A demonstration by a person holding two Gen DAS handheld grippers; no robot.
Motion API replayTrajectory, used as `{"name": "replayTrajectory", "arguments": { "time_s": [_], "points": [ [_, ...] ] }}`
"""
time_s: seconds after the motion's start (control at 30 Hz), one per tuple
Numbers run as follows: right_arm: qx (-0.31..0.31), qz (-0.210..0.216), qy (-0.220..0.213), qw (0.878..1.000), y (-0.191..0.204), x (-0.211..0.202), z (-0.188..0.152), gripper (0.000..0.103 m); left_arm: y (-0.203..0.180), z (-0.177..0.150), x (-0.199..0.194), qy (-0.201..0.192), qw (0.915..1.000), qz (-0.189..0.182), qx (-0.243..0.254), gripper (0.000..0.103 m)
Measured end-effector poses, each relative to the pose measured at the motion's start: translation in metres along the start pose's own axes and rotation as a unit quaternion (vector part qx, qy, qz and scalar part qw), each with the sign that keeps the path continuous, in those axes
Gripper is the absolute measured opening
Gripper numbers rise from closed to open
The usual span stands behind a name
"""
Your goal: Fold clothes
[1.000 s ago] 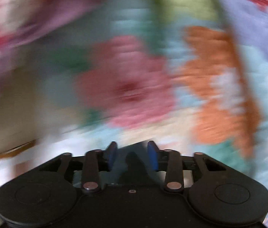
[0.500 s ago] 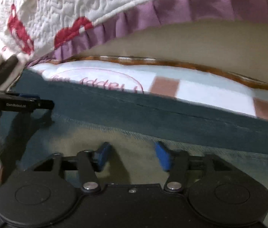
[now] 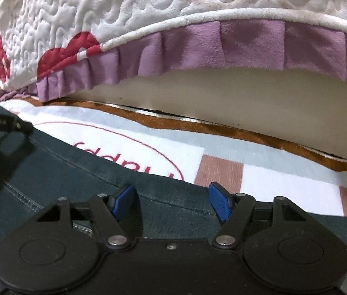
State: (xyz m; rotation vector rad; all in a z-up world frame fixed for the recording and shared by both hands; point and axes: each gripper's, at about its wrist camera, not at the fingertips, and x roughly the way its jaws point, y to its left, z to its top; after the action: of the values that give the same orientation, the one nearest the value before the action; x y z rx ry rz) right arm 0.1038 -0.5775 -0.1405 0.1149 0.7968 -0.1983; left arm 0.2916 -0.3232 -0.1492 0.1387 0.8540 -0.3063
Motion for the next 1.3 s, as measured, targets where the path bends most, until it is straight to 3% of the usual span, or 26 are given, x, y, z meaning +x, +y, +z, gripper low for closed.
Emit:
{"name": "replayTrajectory", "arguments": {
  "time_s": [0.1, 0.33, 0.37, 0.47, 0.6, 0.83, 0.93, 1.0, 1.1, 1.17, 1.23, 1.3],
  "points": [
    [-0.008, 0.007, -0.002, 1.0, -0.002, -0.001, -0.002, 0.072, 0.037, -0.001, 0.002, -0.001, 0.9998, 0.016, -0.011, 0.073],
    [-0.015, 0.015, -0.004, 1.0, -0.004, -0.002, -0.003, 0.072, 0.112, 0.0, -0.009, -0.01, 0.9923, 0.096, -0.078, 0.07],
    [-0.011, 0.012, 0.004, 1.0, -0.004, -0.003, -0.001, 0.072, 0.122, -0.001, -0.012, -0.013, 0.9913, 0.095, -0.091, 0.07],
    [0.015, 0.01, 0.005, 1.0, -0.004, -0.014, -0.001, 0.071, 0.131, -0.007, -0.02, -0.019, 0.9927, 0.058, -0.104, 0.07],
    [0.035, 0.087, -0.005, 0.996, 0.019, -0.024, 0.001, 0.068, 0.127, -0.016, -0.028, -0.01, 0.9966, 0.024, -0.078, 0.07],
    [-0.046, 0.169, 0.044, 0.984, 0.134, 0.003, 0.016, 0.068, 0.121, -0.032, -0.042, 0.005, 0.9988, -0.037, -0.032, 0.07],
    [-0.084, 0.149, 0.031, 0.985, 0.181, 0.021, 0.019, 0.085, 0.119, -0.038, -0.048, 0.011, 0.9979, -0.062, -0.012, 0.07],
    [-0.113, 0.136, 0.015, 0.984, 0.207, 0.033, 0.025, 0.086, 0.119, -0.034, -0.043, 0.012, 0.998, -0.061, -0.011, 0.07],
    [-0.105, 0.142, 0.003, 0.984, 0.211, 0.048, 0.039, 0.081, 0.121, -0.023, -0.03, 0.011, 0.9986, -0.05, -0.017, 0.07],
    [-0.1, 0.145, -0.005, 0.984, 0.214, 0.058, 0.049, 0.072, 0.123, -0.015, -0.021, 0.01, 0.9989, -0.042, -0.021, 0.069],
    [-0.094, 0.149, -0.014, 0.984, 0.216, 0.069, 0.058, 0.054, 0.124, -0.008, -0.012, 0.009, 0.9991, -0.034, -0.025, 0.069],
    [-0.089, 0.153, -0.022, 0.984, 0.219, 0.079, 0.068, 0.046, 0.125, -0.001, -0.004, 0.008, 0.9992, -0.026, -0.028, 0.069]
  ]
}}
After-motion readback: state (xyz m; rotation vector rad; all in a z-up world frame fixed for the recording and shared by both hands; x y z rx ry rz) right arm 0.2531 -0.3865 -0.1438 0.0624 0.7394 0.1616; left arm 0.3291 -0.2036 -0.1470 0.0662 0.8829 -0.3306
